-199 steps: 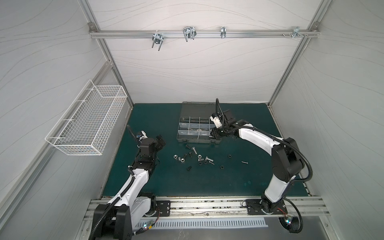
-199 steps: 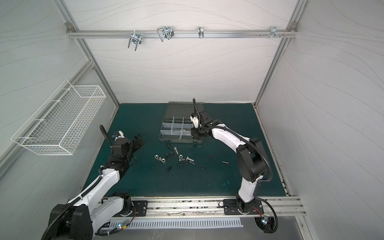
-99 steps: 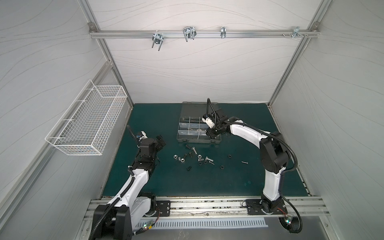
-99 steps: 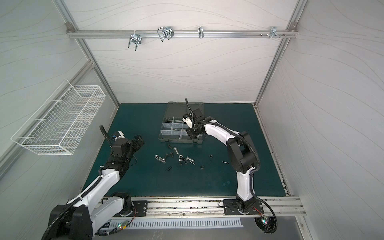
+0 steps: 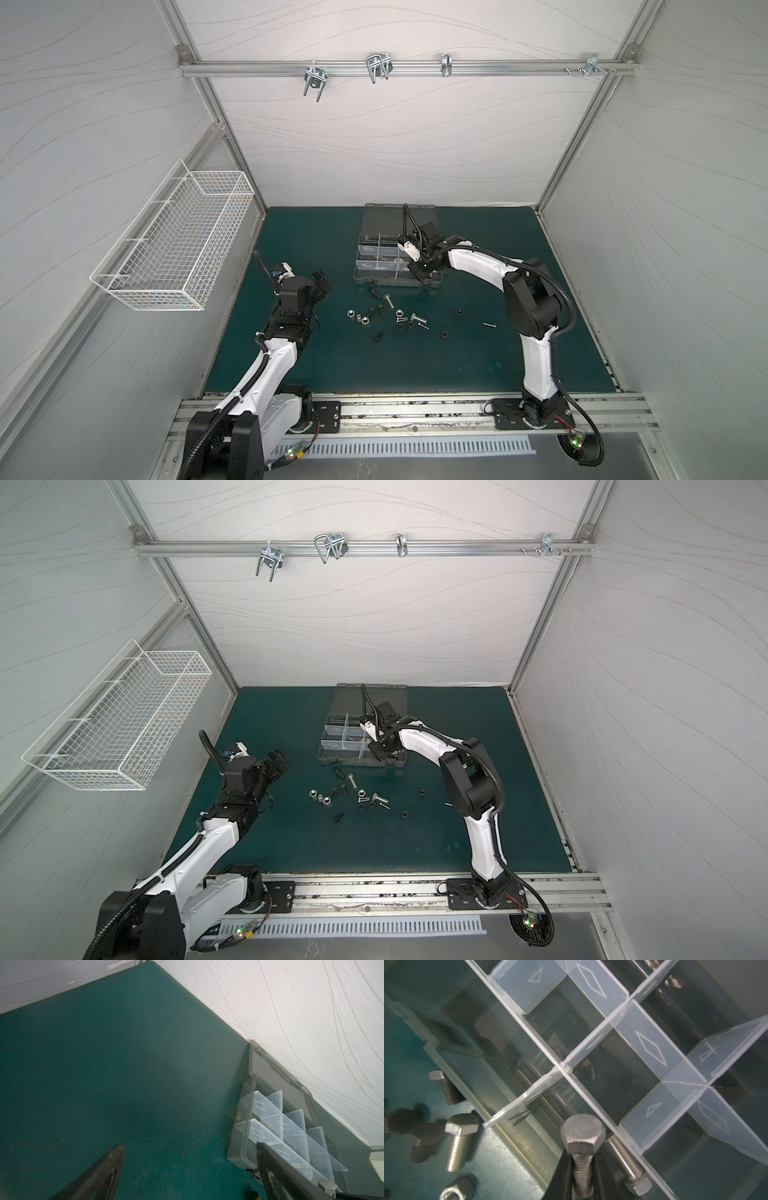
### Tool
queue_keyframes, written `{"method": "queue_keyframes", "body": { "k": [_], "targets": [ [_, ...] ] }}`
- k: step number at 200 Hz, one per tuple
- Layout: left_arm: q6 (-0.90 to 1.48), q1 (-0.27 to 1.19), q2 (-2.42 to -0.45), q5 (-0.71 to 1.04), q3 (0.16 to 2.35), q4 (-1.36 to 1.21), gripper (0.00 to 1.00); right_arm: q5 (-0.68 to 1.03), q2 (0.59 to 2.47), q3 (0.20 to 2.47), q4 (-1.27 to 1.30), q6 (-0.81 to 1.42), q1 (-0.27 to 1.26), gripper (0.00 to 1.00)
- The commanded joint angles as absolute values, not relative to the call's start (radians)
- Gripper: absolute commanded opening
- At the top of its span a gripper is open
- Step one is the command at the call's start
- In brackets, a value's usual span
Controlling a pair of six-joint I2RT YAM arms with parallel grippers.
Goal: Sort the screws and nuts into containers
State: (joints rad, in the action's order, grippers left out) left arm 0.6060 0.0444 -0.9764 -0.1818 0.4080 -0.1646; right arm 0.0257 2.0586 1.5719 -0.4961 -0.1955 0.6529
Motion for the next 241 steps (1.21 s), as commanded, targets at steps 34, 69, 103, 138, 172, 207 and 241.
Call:
{"method": "queue_keyframes", "body": {
  "k": [34,69,103,138,172,207,241],
  "targets": [
    [0.621,0.048,-0.955,-0.181,0.443,-0.169,1.00,0.005,2.079,1.607,-0.505,-0.228,0.667,0.29],
    [0.623,0.048,-0.946,-0.184,0.442,-0.168,1.00,-0.008,2.063,1.607,-0.507,-0.226,0.674,0.32],
    [0.621,0.048,-0.940,-0.183,0.442,-0.160,0.99,-0.053,2.018,1.593,-0.499,-0.173,0.688,0.32],
    [0.620,0.048,-0.935,-0.183,0.444,-0.144,1.00,-0.080,1.927,1.547,-0.495,-0.025,0.716,0.32],
    [0.625,0.052,-0.926,-0.169,0.449,-0.117,1.00,-0.089,1.841,1.477,-0.511,0.083,0.751,0.35],
    [0.653,0.057,-0.929,-0.142,0.471,-0.040,1.00,-0.058,1.809,1.438,-0.558,0.162,0.784,0.35],
    [0.666,0.058,-0.941,-0.095,0.491,0.022,1.00,-0.041,1.840,1.439,-0.613,0.204,0.834,0.37]
  ]
}}
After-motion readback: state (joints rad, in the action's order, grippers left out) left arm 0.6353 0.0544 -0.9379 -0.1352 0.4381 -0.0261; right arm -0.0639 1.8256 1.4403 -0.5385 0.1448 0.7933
